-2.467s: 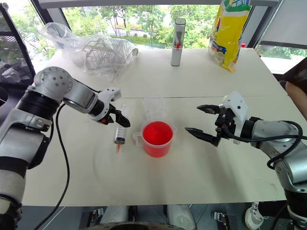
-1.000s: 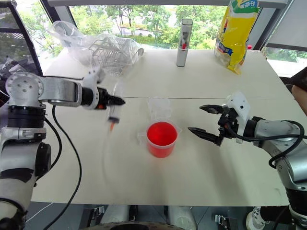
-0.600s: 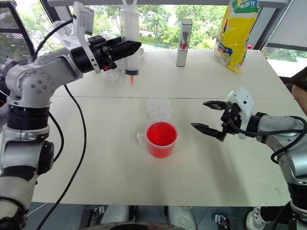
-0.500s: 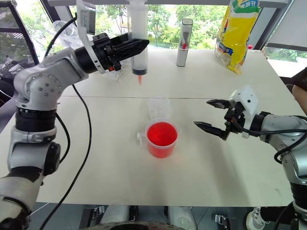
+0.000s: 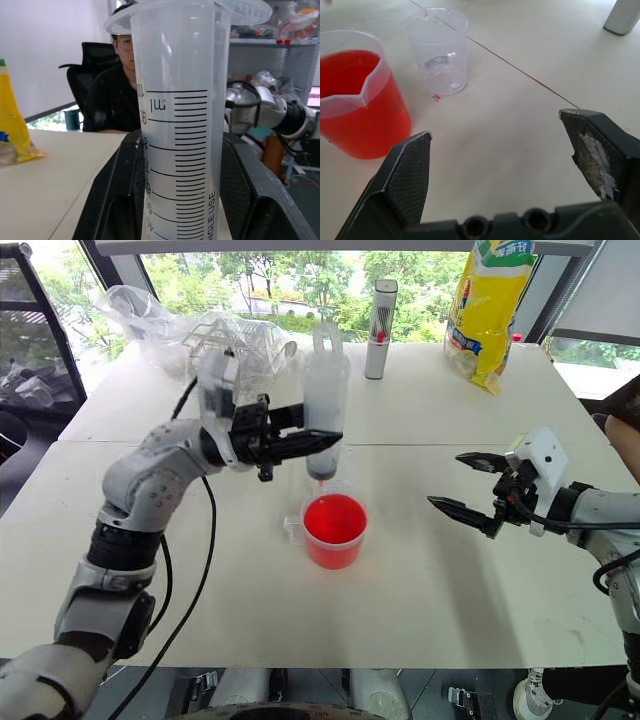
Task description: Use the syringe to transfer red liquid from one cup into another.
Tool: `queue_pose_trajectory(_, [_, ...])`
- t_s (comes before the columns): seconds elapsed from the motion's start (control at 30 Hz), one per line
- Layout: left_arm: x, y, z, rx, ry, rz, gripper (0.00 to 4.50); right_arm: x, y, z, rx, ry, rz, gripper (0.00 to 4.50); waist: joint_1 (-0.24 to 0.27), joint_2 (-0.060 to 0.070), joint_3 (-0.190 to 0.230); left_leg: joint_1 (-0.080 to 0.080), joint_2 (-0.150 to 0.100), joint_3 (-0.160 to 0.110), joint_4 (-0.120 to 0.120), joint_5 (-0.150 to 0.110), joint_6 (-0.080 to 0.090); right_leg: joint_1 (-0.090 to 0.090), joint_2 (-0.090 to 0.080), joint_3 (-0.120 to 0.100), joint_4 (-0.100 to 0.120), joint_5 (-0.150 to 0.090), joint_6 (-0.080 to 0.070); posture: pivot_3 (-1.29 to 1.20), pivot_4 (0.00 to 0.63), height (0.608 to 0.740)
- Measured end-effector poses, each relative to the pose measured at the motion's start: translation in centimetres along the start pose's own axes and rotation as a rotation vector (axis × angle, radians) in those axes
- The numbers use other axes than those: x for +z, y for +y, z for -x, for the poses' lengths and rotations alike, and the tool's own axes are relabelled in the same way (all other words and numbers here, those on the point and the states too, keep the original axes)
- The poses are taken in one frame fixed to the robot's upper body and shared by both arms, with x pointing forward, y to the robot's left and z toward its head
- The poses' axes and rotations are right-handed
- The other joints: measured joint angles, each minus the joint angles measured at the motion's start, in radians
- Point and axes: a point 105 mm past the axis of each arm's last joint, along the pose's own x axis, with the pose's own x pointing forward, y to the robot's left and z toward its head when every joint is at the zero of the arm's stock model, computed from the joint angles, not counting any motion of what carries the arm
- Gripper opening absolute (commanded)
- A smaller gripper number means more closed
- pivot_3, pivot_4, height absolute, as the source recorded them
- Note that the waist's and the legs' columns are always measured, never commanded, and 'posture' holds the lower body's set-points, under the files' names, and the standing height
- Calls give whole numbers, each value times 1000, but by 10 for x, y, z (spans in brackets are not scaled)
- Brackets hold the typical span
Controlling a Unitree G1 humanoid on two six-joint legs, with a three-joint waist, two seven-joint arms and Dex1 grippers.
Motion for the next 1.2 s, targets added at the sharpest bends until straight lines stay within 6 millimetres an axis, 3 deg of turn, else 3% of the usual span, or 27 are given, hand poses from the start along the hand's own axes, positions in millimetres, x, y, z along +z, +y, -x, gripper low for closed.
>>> queue_pose_trajectory(0.17, [-27, -17, -3, -45, 1, 8, 1423, 16, -6, 2, -24, -50, -21, 4500, 0, 0, 0, 0, 0, 0, 0, 0, 1, 0, 0, 0, 0, 0, 0, 0, 150, 740])
queue_pose_trajectory(0.3, [-31, -25, -5, -69, -1, -26, 1423, 30, -10, 3, -34, -96, -66, 4500, -2, 0, 0, 0, 0, 0, 0, -1, 1, 0, 0, 0, 0, 0, 0, 0, 150, 740])
queue_pose_trajectory(0.47, [-39, -30, -4, -71, 0, -35, 1423, 76, -17, 9, -17, -247, -150, 4500, -2, 1, 0, 0, 1, -1, 0, -1, 1, 0, 0, 0, 0, 0, 0, 0, 150, 740])
queue_pose_trajectory(0.6, [-39, -30, -6, -69, -1, -70, 1423, 105, -9, 14, 35, -321, -183, 4500, -1, 1, 0, 0, 1, -1, 0, -2, 4, 0, 0, 0, -1, 0, 0, 0, 150, 740])
queue_pose_trajectory(1.2, [-63, -26, -6, -24, 18, -84, 1423, 126, 33, 3, 216, -337, -220, 4500, -2, 1, 0, -1, 2, 0, 0, -4, 7, 0, 0, 1, -2, 0, 0, 0, 150, 740])
